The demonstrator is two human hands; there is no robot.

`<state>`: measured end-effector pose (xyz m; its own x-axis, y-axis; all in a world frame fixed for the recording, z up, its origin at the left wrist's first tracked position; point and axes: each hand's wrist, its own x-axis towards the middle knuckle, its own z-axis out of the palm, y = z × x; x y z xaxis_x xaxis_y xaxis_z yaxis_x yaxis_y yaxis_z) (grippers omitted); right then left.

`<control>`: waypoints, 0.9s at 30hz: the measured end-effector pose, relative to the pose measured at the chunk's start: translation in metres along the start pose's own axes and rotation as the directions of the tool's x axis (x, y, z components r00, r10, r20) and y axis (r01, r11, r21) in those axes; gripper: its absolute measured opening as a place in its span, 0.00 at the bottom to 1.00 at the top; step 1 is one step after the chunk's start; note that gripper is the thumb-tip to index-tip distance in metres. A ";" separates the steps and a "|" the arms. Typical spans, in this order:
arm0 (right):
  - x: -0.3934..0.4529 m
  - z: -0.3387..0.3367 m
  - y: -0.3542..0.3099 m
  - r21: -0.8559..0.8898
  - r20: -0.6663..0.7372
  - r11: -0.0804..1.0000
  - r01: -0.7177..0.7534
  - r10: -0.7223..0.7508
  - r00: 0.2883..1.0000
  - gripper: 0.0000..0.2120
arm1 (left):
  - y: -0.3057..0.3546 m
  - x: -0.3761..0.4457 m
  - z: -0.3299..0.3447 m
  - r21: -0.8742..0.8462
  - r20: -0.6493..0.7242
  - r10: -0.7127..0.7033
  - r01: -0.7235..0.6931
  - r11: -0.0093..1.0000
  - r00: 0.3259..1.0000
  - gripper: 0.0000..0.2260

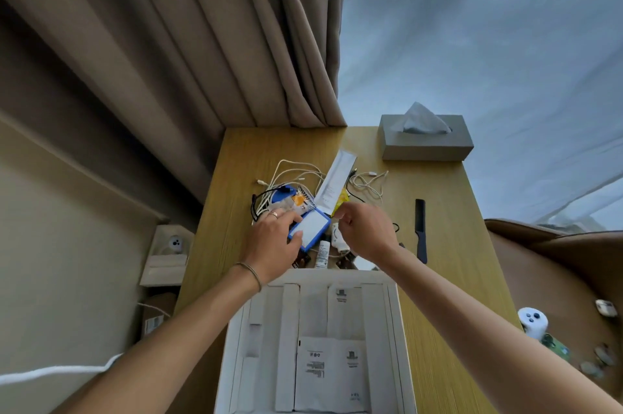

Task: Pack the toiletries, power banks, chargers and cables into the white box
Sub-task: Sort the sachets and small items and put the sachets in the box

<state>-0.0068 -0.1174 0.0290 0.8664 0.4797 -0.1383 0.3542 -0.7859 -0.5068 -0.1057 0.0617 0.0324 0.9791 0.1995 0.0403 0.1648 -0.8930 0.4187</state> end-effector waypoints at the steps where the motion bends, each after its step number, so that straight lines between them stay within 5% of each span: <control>1: 0.010 0.002 0.002 0.021 0.004 0.999 -0.033 0.033 0.999 0.15 | -0.004 0.007 0.000 -0.010 0.004 -0.005 0.005 1.000 1.000 0.11; 10: 0.095 0.036 0.016 0.032 0.033 0.964 -0.263 0.262 0.964 0.24 | -0.038 0.056 0.017 -0.035 0.083 -0.043 0.046 0.998 0.996 0.12; 18: 0.143 0.069 0.011 -0.171 0.041 0.920 -0.352 0.364 0.931 0.24 | -0.052 0.070 0.029 -0.059 0.098 -0.032 0.038 0.998 0.995 0.12; 27: 0.168 0.099 0.010 -0.218 -0.007 0.860 -0.462 0.472 0.882 0.50 | -0.066 0.067 0.030 -0.062 0.115 -0.003 0.010 0.998 0.993 0.10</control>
<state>0.1070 -0.0059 -0.0834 0.9335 0.0492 -0.3552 -0.0191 -0.9823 -0.1862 -0.0478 0.1218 -0.0195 0.9859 0.1542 -0.0650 0.1665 -0.8641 0.4749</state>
